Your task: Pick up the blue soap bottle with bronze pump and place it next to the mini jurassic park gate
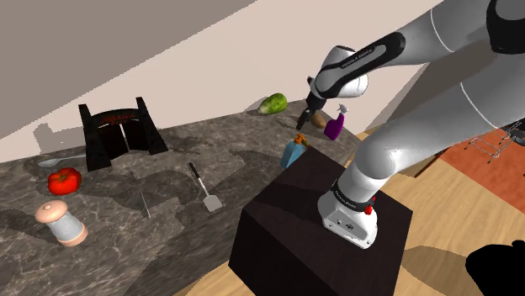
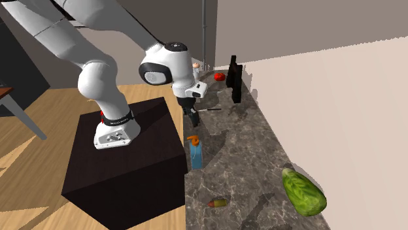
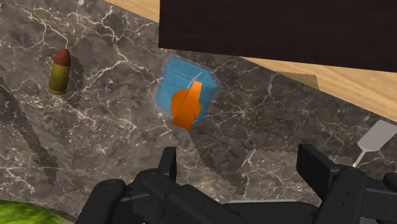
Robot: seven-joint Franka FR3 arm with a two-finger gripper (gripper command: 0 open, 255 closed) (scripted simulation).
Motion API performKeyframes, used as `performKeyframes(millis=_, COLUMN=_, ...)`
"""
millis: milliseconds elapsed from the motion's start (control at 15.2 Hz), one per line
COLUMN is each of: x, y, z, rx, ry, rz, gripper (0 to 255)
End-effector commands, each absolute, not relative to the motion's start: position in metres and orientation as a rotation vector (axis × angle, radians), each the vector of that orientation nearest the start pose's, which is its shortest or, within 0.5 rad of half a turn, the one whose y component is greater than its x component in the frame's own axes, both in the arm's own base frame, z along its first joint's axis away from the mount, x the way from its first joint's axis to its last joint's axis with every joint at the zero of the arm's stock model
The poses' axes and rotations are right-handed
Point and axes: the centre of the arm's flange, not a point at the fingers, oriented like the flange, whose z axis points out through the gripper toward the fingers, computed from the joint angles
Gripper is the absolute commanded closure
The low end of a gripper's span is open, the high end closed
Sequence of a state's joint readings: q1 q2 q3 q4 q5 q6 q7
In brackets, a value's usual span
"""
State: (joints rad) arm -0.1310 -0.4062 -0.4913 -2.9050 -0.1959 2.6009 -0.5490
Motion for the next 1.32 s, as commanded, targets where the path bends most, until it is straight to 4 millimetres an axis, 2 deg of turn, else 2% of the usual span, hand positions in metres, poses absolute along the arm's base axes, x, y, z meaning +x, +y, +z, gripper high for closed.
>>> performKeyframes(millis=0, x=0.291, y=-0.195, z=0.263, rx=-3.101, ry=-0.195, rz=-0.164, gripper=0)
performKeyframes(millis=264, x=0.288, y=-0.223, z=0.217, rx=-3.090, ry=-0.209, rz=-0.160, gripper=0)
performKeyframes(millis=726, x=0.292, y=-0.221, z=0.180, rx=-3.090, ry=-0.209, rz=-0.160, gripper=0)
performKeyframes(millis=1254, x=0.292, y=-0.221, z=0.177, rx=-3.090, ry=-0.209, rz=-0.160, gripper=0)
